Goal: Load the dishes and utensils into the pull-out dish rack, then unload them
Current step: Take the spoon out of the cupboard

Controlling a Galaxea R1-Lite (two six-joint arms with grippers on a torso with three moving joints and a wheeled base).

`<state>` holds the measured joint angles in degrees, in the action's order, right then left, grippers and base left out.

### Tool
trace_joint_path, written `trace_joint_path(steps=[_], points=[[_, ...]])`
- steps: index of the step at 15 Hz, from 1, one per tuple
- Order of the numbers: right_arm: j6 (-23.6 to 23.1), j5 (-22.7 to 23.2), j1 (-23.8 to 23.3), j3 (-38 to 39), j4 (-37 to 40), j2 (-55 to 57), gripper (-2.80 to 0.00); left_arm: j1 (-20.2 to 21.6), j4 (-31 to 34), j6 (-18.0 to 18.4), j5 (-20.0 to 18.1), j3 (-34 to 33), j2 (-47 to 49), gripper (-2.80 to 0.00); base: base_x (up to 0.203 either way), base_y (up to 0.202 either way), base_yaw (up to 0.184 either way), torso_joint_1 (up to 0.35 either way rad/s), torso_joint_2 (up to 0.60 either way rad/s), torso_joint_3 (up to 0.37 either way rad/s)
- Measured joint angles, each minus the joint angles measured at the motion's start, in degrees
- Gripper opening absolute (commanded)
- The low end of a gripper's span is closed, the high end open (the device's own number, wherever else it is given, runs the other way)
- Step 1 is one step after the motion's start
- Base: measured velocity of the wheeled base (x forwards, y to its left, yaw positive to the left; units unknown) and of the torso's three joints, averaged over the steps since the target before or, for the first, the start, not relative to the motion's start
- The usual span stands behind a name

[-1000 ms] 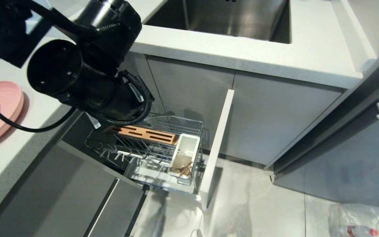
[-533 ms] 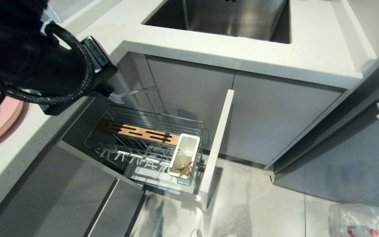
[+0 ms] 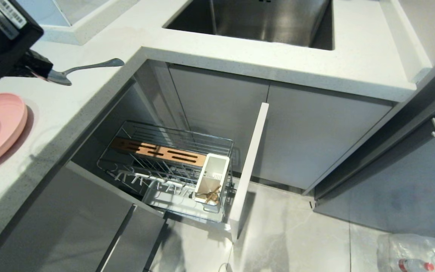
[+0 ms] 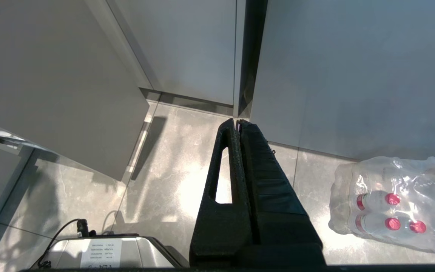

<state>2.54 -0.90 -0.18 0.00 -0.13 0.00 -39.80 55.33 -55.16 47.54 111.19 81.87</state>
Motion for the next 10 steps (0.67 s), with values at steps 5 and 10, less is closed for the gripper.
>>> trace_joint_path(steps=[5, 10], points=[[0.0, 0.0, 0.0, 0.0, 0.0, 0.0, -2.8, 13.0, 0.9, 3.0, 0.1, -0.3, -5.0, -2.8, 0.0, 0.0, 0.0, 0.0, 0.0, 0.0], [0.0, 0.0, 0.0, 0.0, 0.0, 0.0, -2.8, 26.7, 1.0, 4.0, -0.2, -1.5, -8.2, -2.8, 0.0, 0.0, 0.0, 0.0, 0.0, 0.0]])
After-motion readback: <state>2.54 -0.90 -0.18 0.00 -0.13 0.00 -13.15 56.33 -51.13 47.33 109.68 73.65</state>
